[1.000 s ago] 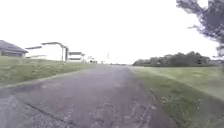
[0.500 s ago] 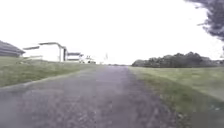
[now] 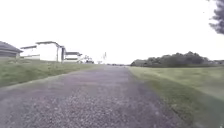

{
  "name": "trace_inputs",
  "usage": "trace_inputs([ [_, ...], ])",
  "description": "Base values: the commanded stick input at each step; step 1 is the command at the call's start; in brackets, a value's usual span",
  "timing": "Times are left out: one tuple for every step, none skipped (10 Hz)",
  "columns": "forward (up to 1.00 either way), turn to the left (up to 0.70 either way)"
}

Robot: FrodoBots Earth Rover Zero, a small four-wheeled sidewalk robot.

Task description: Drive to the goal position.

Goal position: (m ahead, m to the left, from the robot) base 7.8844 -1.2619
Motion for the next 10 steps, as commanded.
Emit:
trace_inputs([
  [1.0,0.0],
  [1.0,-0.27],
  [1.0,-0.27],
  [1.0,-0.27],
  [1.0,-0.09],
  [1.0,0.0],
  [1.0,0.0],
  [1.0,0.0],
  [1.0,0.0],
  [1.0,0.0],
])
